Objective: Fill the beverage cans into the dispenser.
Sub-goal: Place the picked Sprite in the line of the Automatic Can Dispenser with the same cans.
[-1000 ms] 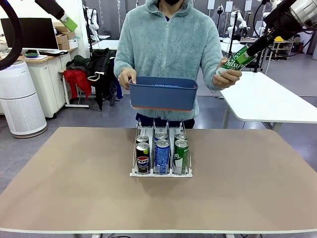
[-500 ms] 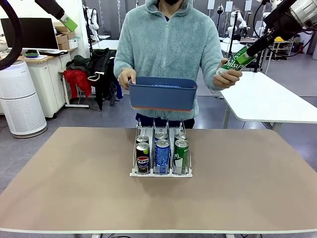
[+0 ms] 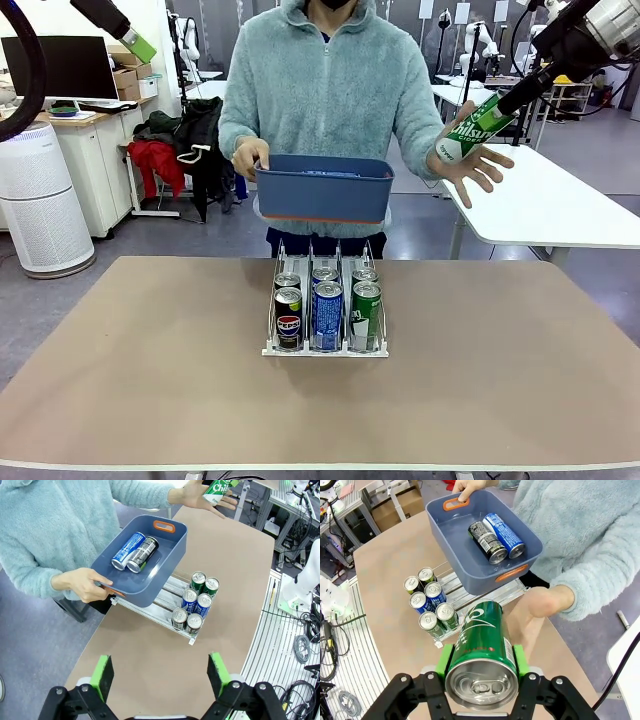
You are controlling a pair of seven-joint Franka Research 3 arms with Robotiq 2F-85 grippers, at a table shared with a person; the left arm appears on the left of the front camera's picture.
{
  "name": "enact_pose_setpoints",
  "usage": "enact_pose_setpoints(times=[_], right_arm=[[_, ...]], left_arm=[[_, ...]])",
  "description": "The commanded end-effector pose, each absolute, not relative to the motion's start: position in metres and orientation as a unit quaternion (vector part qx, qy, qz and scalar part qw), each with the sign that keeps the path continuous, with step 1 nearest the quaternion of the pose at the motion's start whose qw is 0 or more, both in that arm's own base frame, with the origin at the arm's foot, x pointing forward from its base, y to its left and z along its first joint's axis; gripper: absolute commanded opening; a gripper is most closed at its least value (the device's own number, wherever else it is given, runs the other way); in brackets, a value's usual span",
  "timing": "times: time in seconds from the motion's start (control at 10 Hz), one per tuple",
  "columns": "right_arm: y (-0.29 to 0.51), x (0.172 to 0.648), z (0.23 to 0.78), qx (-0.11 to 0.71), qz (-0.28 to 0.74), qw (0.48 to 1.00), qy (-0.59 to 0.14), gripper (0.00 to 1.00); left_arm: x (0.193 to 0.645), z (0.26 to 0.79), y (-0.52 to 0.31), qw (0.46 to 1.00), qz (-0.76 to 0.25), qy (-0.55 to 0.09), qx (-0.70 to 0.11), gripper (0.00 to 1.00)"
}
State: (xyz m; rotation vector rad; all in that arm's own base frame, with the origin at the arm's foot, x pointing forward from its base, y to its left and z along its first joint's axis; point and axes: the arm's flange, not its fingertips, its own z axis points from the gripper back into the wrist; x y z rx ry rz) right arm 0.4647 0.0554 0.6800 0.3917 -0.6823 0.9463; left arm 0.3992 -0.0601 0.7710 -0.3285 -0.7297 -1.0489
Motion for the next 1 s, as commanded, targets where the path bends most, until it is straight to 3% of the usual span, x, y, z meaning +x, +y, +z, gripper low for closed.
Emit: enact_pose_setpoints(times=[0.0,0.6,0.7,0.9], right_arm=[[0.054,0.464,0.682,0.184,0.443,0.816,-0.322,0.0],[0.054,0.464,0.682,0.184,0.443,0.816,-0.322,0.0],[0.055,0.465,0.68,0.184,0.444,0.817,-0.32,0.58],[0.072,0.436,0.678,0.172,0.385,0.841,-0.34,0.58]], left_arm=[[0.398,0.771,-0.06,0.791,-0.487,-0.339,-0.153,1.0],[0.398,0.771,-0.06,0.791,-0.487,-0.339,-0.153,1.0],[0.398,0.771,-0.06,0.791,-0.487,-0.339,-0.153,1.0],[0.398,0.771,-0.06,0.791,-0.487,-0.339,-0.153,1.0]])
